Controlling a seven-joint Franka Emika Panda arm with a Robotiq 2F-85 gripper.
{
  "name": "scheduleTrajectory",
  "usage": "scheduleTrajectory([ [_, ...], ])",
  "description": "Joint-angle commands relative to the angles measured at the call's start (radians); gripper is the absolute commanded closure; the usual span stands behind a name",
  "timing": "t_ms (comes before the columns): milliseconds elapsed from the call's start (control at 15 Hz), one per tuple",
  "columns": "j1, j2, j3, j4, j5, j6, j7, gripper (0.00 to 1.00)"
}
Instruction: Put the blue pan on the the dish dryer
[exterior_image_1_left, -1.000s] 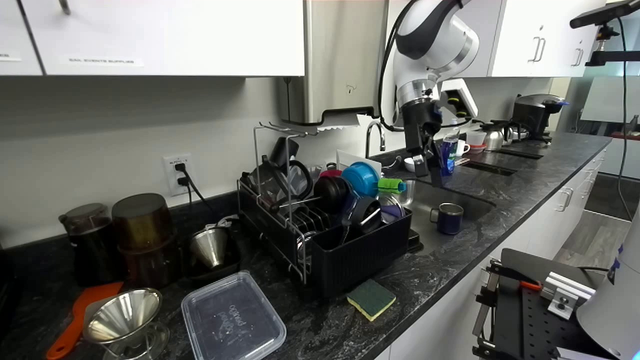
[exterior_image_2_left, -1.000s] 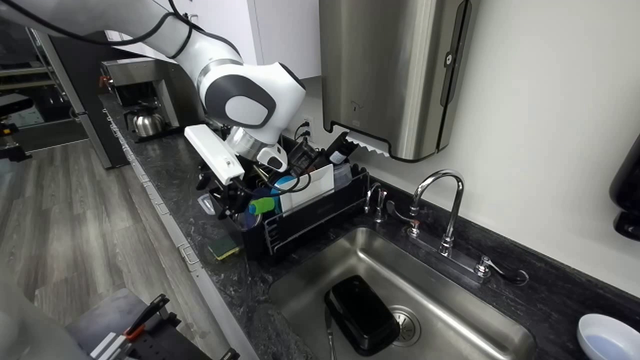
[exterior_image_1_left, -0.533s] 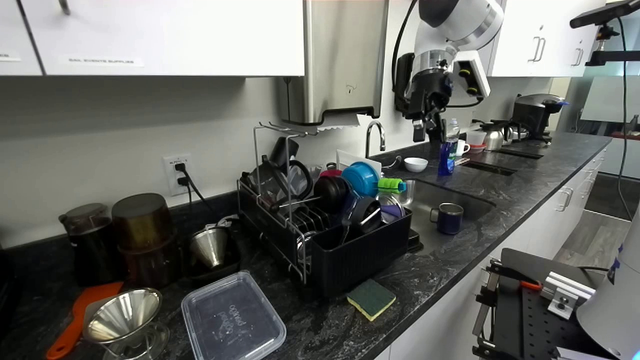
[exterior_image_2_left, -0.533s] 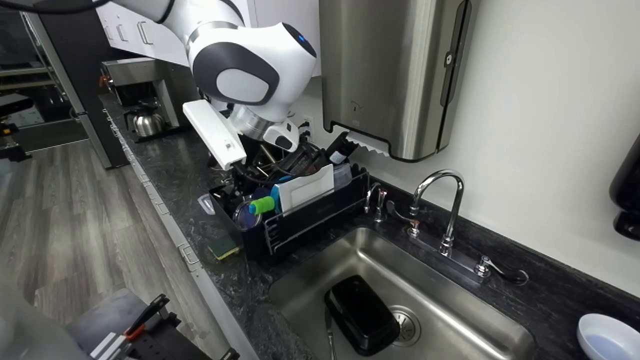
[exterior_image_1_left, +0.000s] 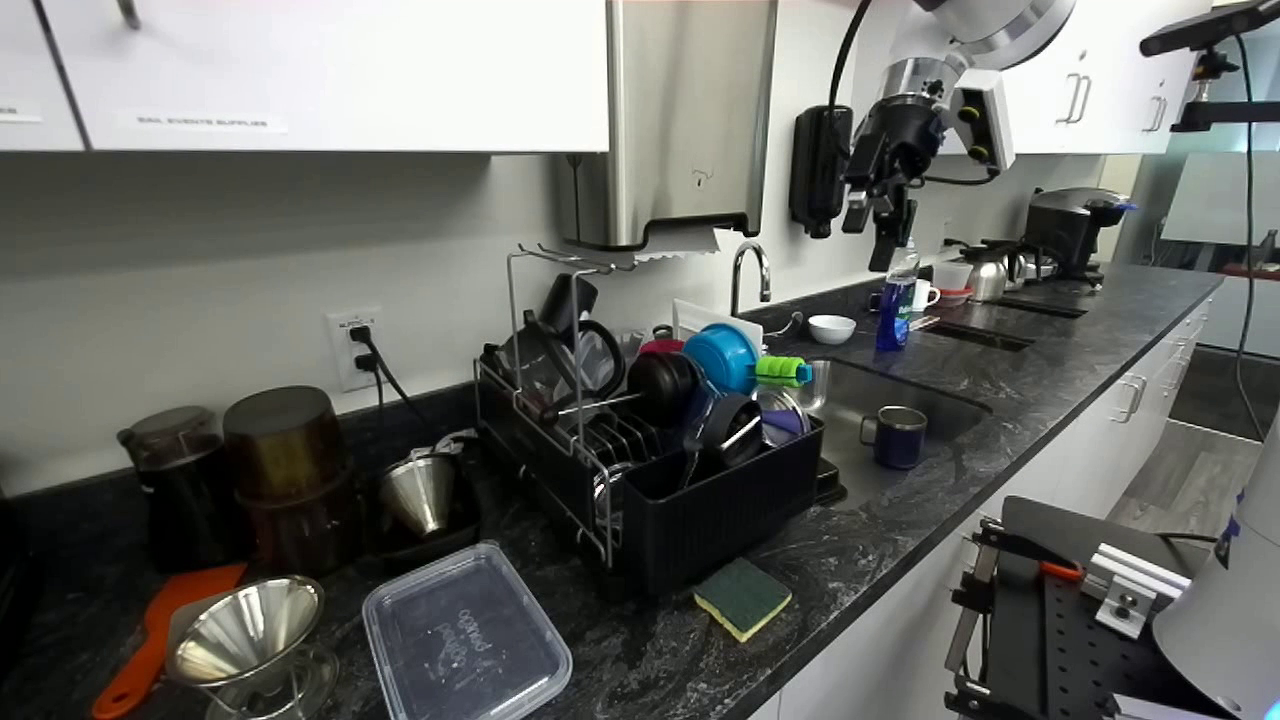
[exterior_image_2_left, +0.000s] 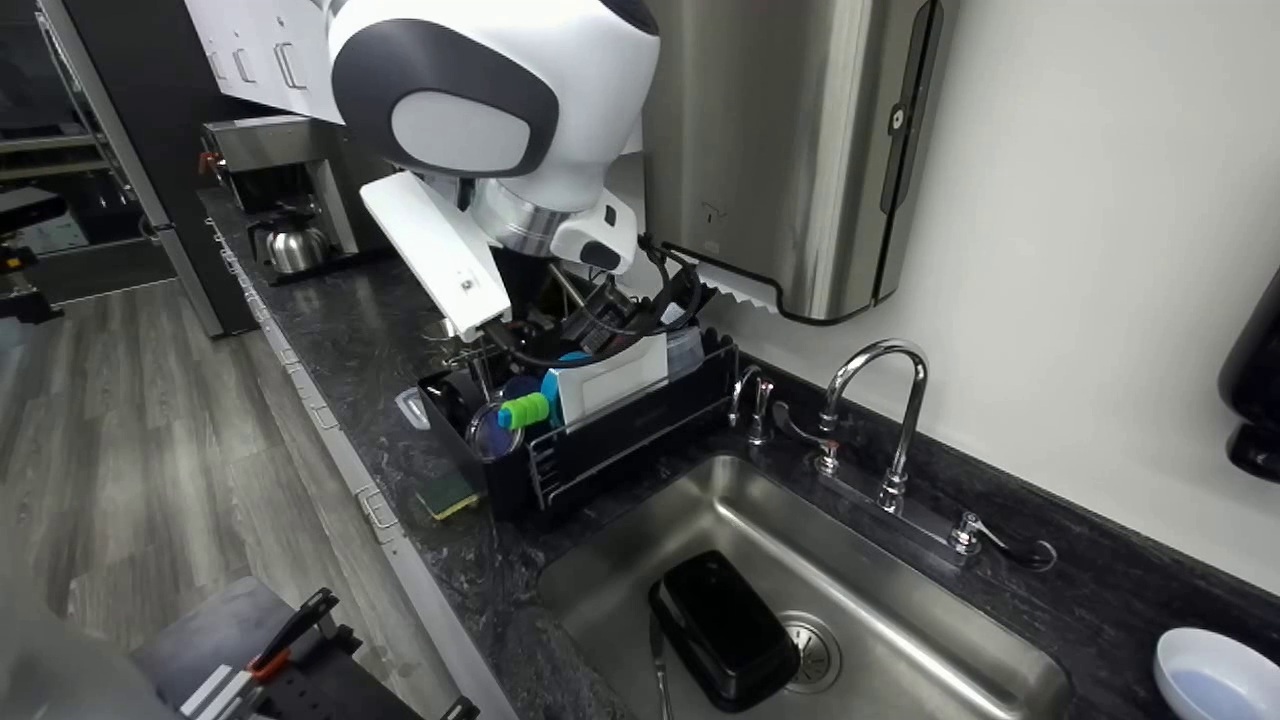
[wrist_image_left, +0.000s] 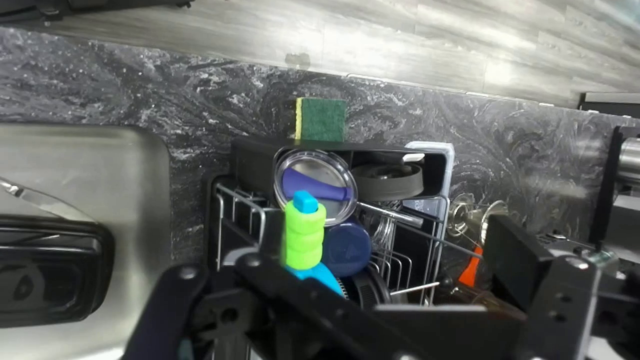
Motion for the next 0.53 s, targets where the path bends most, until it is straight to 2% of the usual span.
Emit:
scheduleTrajectory([
  [0, -0.003, -0.008, -0.009, -0.006, -0.002, 0.011, -0.02, 0.0],
  [467, -0.003, -0.018, -0.021, -0.023, -0.002, 0.03, -0.048, 0.0],
])
